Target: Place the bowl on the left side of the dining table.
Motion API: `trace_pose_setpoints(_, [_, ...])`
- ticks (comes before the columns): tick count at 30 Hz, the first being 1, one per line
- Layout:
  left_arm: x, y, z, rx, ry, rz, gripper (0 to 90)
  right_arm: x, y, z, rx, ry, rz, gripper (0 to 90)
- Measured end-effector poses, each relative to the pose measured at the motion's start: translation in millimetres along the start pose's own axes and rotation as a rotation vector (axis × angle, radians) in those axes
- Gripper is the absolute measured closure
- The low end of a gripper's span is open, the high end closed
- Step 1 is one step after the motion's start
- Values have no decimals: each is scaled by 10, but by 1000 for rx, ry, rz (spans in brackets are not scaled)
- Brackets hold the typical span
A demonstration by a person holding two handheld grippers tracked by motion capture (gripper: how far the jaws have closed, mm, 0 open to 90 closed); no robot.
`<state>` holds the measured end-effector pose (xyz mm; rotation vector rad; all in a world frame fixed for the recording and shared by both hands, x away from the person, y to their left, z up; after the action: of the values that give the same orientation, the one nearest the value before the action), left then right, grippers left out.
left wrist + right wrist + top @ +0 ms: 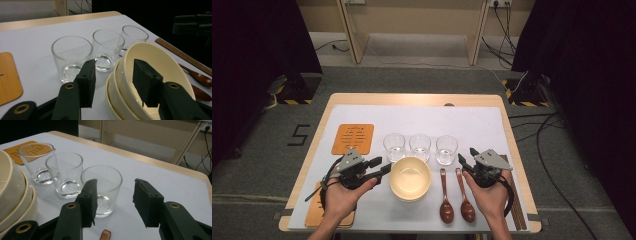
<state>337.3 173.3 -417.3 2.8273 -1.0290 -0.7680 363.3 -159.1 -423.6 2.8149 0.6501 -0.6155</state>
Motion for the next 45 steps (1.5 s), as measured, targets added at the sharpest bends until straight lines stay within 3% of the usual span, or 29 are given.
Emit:
trace_pose_setpoints(6, [98,106,34,50,-6,-4,608,4,0,3,-1,1,-1,544])
trace_pose_setpoints(15, [211,155,108,117,-28,-42,669,13,16,10,1,-2,0,543])
trace_pose_setpoints(27, [282,166,135,152,-35,-71,716,19,19,15,3,-4,-1,543])
trace_pose_setpoints(38, [296,227,122,216,-36,-116,781,17,25,13,3,-2,-2,542])
trace_pose_setpoints(45, [301,246,125,219,-37,-137,790,21,28,14,4,-4,-4,542])
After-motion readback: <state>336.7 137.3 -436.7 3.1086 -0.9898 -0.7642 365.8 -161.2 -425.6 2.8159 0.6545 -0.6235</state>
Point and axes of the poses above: each handheld gripper's, and its own axes: x roughly forward along the jaws, z roughly out of its underside, y roughly to its right, the point moved 3 cm from there along x, roughly forward along the jaws, and after that the axes turned 2 degrees about -y, right-handed, at the moved point
